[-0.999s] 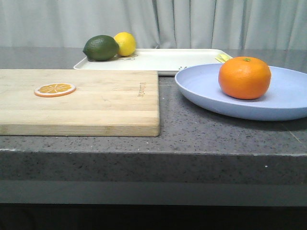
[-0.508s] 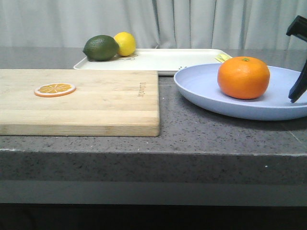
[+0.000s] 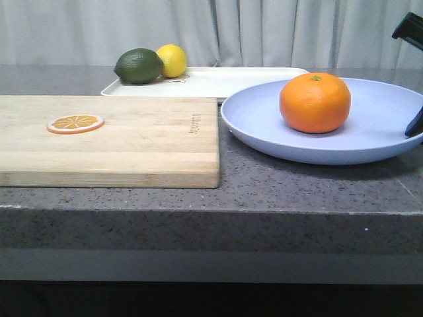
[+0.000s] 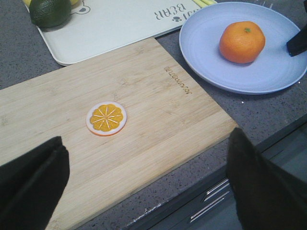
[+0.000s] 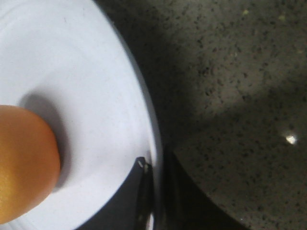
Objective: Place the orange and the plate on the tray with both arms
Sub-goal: 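Lift the plate by its rim with the right gripper toward the tray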
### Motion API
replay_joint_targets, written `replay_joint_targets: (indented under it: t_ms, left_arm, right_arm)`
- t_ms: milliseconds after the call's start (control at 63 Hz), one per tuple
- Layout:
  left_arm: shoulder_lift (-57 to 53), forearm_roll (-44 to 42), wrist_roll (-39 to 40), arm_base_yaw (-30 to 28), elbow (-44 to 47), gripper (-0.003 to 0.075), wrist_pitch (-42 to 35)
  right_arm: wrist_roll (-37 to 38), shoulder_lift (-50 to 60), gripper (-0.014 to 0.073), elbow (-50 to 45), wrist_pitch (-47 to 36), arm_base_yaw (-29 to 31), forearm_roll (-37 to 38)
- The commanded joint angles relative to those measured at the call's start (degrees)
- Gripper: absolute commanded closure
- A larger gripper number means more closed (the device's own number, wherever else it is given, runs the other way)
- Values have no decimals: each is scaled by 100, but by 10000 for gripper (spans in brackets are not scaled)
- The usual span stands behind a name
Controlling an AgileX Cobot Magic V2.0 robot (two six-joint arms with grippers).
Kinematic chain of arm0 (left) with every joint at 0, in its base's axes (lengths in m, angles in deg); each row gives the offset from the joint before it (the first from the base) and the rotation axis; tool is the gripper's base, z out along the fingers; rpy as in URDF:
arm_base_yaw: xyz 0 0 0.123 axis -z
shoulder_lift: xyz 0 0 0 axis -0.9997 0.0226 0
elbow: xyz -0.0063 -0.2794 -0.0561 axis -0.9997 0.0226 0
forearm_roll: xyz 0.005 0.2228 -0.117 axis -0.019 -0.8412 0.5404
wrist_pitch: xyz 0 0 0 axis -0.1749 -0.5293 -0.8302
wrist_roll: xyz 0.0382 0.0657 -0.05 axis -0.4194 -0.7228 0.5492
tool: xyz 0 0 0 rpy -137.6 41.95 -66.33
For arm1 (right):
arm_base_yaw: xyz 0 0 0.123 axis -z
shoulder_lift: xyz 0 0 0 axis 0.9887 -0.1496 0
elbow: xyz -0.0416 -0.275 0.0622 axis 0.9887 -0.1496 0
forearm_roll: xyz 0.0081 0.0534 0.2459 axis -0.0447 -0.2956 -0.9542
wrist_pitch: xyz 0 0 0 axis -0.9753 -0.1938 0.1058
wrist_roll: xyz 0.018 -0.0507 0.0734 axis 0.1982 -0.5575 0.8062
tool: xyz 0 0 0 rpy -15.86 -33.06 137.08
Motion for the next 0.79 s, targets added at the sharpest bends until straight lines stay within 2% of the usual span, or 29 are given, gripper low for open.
replay_joint_targets:
  t_ms: [0,174,523,777]
  left_arm:
    - [-12,59,52,3,-146,85,-442]
    - [-12,59,52,3,-146,85,-442]
    - [-12,59,52,3,-146,85,-442]
    - [-12,59,52,3,-146,85,-453]
  right_arm:
    - [-127,116,652,156,-77,24,-27]
    - [-127,123,652,162,-82,24,-627]
    - [-132,123,652,221,-114,24,-834]
    - [-132,123,652,774,363,24,-846]
